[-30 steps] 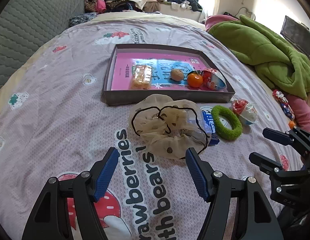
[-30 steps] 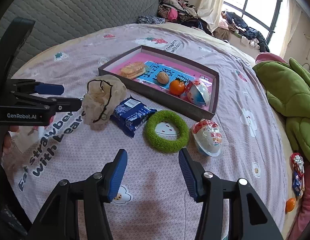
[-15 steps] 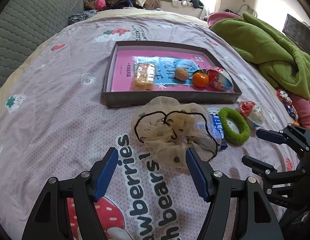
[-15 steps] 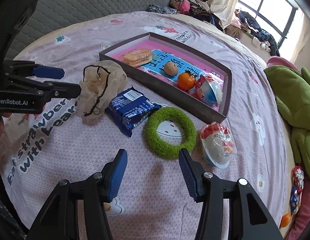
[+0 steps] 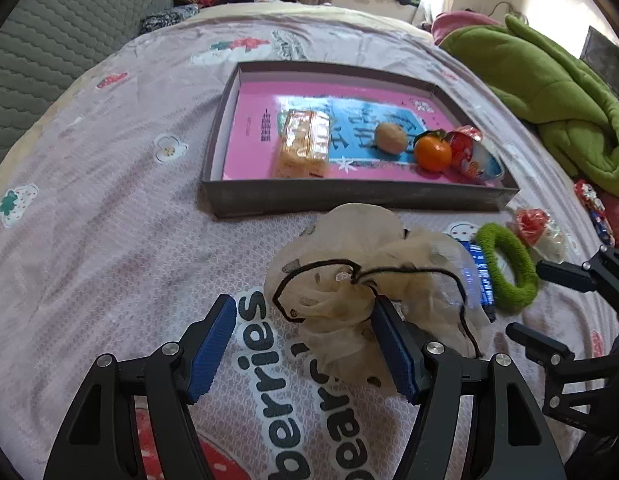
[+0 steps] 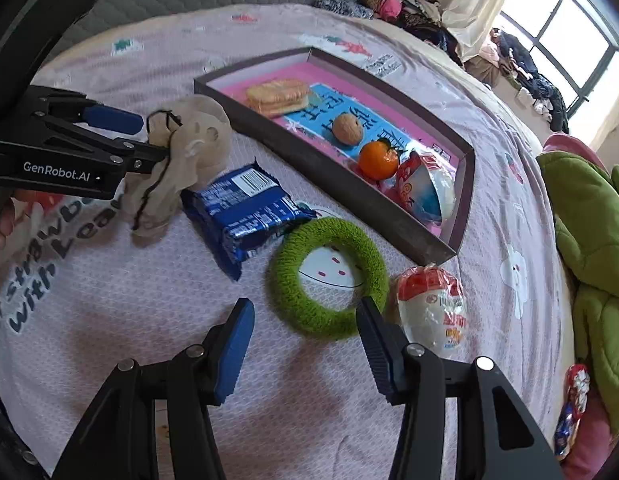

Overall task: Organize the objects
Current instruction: 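Close the left tool on the beige scrunchie while the right tool grasps the green ring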

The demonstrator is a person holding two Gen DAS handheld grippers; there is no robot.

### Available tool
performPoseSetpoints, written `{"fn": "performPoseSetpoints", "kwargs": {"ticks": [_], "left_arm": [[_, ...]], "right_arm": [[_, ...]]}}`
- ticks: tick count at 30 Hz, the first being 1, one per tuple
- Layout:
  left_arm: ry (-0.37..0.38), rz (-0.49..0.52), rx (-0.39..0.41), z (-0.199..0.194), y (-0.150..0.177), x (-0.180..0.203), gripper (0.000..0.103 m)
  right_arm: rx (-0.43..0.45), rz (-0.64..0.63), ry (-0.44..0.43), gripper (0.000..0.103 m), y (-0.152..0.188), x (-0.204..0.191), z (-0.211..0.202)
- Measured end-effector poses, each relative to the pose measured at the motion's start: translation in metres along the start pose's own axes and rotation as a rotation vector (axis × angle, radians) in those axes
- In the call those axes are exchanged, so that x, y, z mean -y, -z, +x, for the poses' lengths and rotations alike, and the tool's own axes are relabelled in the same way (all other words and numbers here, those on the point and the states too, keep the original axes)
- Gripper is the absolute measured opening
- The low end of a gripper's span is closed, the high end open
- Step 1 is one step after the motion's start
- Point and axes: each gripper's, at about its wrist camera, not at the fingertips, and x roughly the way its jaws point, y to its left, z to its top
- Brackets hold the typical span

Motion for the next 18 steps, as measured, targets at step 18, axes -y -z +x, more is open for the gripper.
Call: {"fn": "performPoseSetpoints", "kwargs": {"ticks": [18], "left_arm": [[-0.022, -0.007, -0.015, 0.03, -0.014, 0.005, 0.064]], "right_arm": [[-0.048, 0.071, -0.093, 0.016, -0.012, 0.002, 0.028]]}}
